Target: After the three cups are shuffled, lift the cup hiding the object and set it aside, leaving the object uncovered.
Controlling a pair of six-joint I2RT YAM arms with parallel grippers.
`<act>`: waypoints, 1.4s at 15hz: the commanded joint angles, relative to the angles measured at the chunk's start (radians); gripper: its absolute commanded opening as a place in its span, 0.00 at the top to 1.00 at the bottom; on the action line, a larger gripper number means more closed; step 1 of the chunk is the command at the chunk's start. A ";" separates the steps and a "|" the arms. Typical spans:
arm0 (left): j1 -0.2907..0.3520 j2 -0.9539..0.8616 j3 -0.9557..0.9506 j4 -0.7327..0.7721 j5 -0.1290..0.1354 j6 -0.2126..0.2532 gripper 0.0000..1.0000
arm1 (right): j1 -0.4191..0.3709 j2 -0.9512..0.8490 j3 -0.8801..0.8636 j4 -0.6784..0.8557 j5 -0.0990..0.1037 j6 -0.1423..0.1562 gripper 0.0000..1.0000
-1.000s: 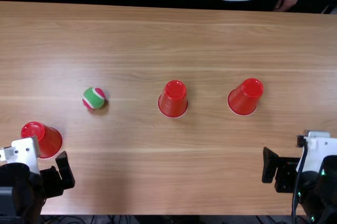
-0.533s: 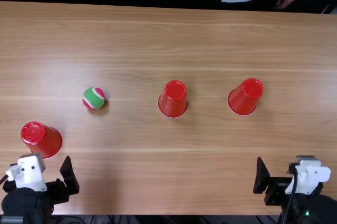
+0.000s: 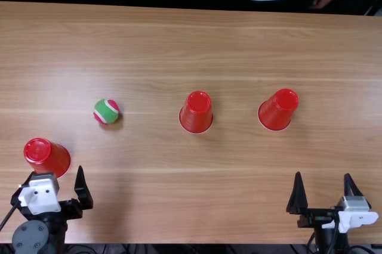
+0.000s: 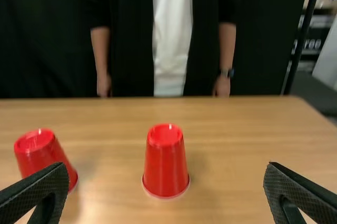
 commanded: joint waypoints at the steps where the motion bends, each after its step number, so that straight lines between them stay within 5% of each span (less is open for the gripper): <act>1: 0.001 -0.025 -0.032 0.031 0.008 0.072 0.00 | -0.010 -0.009 -0.022 0.024 0.002 0.011 0.00; 3: -0.003 -0.025 -0.062 0.081 0.004 0.075 0.00 | -0.010 -0.014 -0.062 0.075 0.006 0.016 0.00; 6: -0.005 -0.025 -0.135 0.204 0.010 0.077 0.00 | -0.027 -0.014 -0.141 0.219 0.081 0.016 0.00; 10: -0.013 -0.039 -0.247 0.359 0.015 0.079 0.00 | -0.031 -0.014 -0.265 0.421 0.087 0.016 0.00; 21: -0.066 -0.130 -0.368 0.434 0.013 0.077 0.00 | -0.030 -0.014 -0.429 0.440 0.078 0.011 0.00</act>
